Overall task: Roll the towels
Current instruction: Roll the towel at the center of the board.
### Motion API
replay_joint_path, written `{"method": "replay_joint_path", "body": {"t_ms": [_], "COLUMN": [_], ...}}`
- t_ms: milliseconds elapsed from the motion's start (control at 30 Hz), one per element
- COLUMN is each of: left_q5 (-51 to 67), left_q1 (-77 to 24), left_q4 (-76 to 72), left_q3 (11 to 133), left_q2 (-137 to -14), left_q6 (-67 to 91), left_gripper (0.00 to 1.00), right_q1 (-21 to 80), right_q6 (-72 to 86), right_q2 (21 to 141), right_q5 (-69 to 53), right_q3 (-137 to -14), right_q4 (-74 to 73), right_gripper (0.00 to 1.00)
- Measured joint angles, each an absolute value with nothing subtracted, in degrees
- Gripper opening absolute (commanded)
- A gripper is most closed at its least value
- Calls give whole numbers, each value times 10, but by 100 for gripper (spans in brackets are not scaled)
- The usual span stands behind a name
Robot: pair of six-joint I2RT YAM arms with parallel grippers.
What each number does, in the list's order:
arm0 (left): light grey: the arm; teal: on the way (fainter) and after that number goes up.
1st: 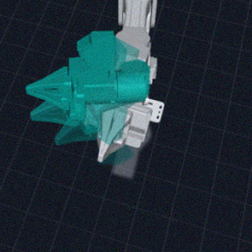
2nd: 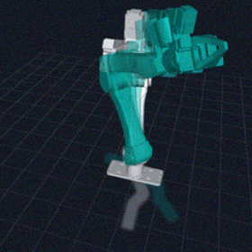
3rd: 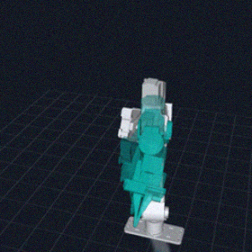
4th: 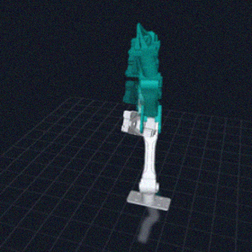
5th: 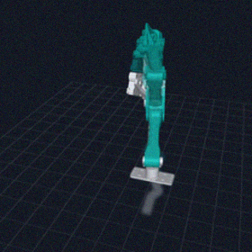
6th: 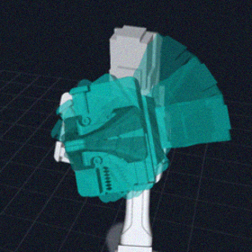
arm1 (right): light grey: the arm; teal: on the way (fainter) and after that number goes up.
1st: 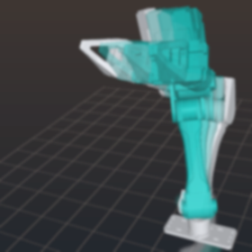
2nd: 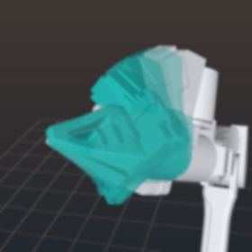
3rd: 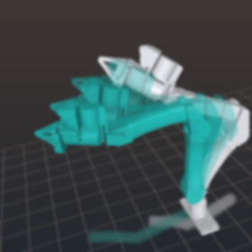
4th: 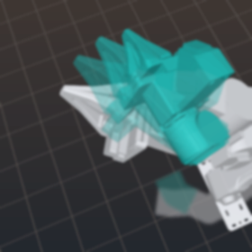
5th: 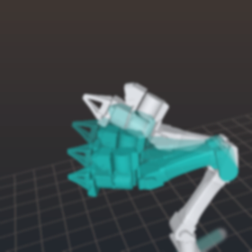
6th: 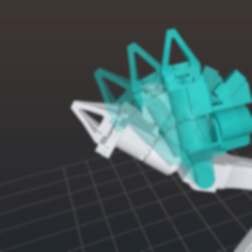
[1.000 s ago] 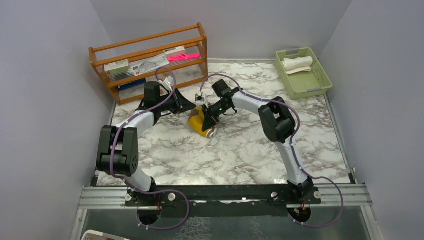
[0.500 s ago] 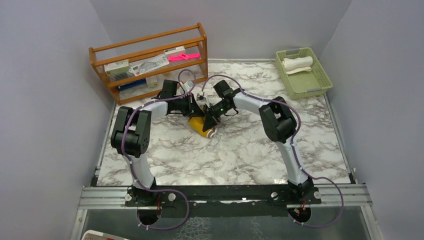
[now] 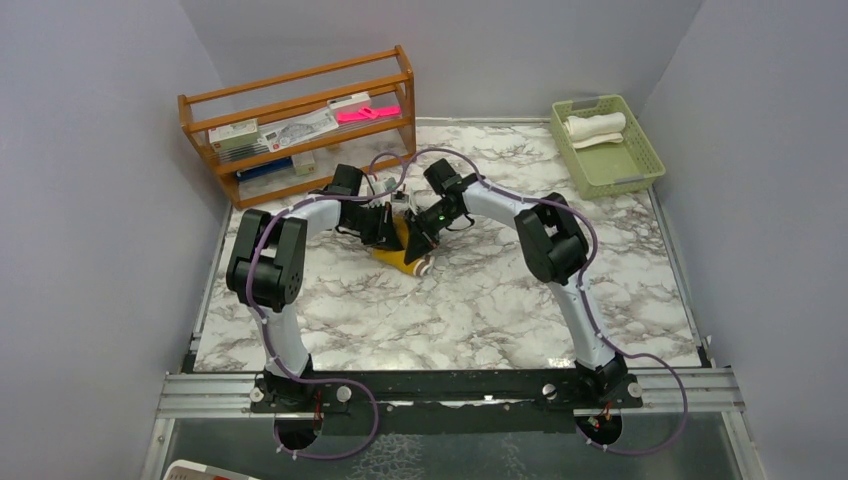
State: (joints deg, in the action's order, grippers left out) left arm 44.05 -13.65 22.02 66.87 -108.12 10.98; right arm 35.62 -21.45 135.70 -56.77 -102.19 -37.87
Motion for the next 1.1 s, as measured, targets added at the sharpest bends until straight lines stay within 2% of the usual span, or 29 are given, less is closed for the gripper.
{"method": "replay_joint_path", "body": {"t_ms": [300,733,900,1100], "left_q5": [377,302,266,367], "left_q1": [-132,-55,-13,-61], "left_q4": [239,277,277,132], "left_q3": [629,629,628,532], "left_q2": [-1052,-1024,-941,-807], "left_q6": [104,114,131,232], "left_gripper": [0,0,0,0], "right_q1": [367,347,342,341], "right_q6": [-194,43,142,215], "right_q2": [1386,1462,1448,1447], "right_q5": [-628,-760,-762,-749], "right_q3": [-1049,-1066,-1016,-1008], "right_q4": [-412,-342,-248,-207], "right_gripper": [1,1,1,1]}}
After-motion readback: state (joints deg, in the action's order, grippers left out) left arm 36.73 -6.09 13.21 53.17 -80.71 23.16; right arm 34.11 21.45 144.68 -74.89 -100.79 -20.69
